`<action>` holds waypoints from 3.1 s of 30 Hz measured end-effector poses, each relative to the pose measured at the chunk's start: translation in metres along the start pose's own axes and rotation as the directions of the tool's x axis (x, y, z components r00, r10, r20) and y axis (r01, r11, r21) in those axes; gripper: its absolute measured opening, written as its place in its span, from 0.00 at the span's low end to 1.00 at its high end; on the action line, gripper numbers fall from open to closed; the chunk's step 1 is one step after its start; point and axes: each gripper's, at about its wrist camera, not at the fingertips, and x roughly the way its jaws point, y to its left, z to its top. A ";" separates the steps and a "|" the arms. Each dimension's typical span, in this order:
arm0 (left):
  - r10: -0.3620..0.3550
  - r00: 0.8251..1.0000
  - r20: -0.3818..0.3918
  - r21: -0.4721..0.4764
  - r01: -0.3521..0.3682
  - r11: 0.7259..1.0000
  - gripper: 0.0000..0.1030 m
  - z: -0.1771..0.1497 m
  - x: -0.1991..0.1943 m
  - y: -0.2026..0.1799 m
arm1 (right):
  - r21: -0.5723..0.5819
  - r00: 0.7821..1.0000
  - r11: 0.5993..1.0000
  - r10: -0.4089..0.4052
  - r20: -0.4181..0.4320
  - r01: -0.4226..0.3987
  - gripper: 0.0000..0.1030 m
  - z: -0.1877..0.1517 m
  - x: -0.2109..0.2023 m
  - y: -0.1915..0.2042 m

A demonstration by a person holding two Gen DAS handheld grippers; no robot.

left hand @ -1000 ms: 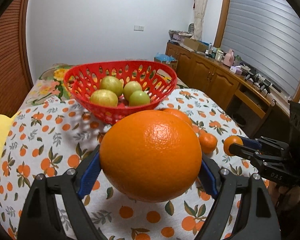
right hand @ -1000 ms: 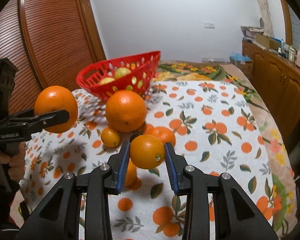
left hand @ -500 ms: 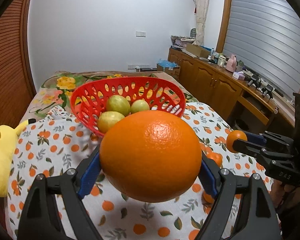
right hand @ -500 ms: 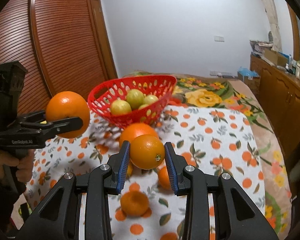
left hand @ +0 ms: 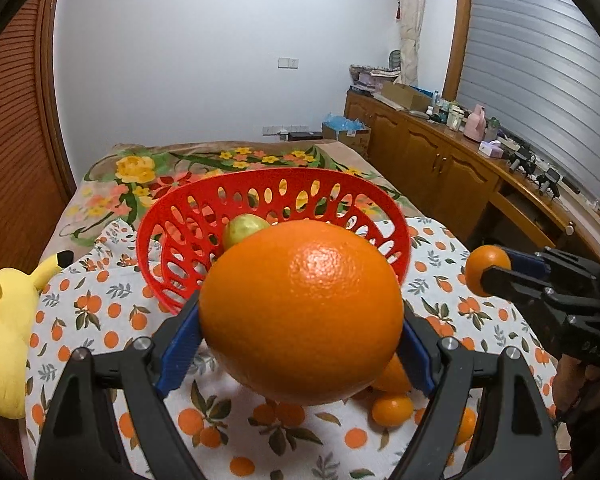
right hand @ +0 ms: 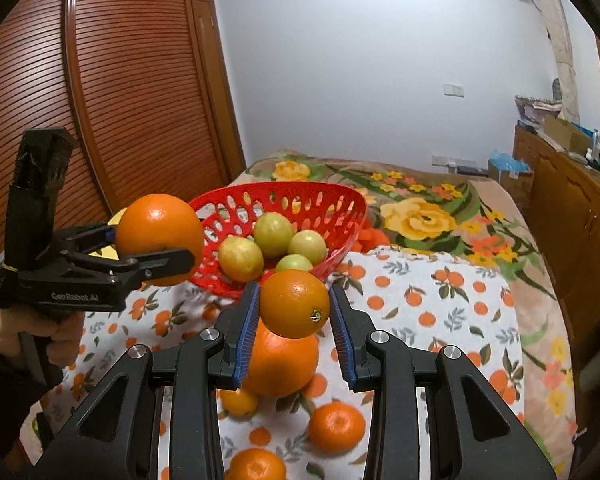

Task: Organize fruits
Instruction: 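Lower the large orange into the basket with the left tool while the right tool holds its orange, then lower the small orange into the basket and open the right tool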

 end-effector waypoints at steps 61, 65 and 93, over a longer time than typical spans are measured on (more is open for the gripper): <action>0.086 0.987 -0.134 0.050 -0.080 0.996 0.84 0.006 0.069 -0.013 | 0.011 0.999 1.000 0.005 -0.032 -0.005 0.33 0.009 0.033 -0.018; 0.033 0.990 -0.136 0.005 -0.032 0.999 0.84 0.007 0.069 -0.008 | 0.008 1.000 1.000 0.000 -0.028 0.000 0.33 0.012 0.032 -0.020; 0.063 0.997 0.045 -0.053 -0.060 0.997 0.86 0.009 0.013 0.020 | -0.048 0.999 0.999 0.009 -0.042 -0.011 0.33 0.031 0.051 -0.004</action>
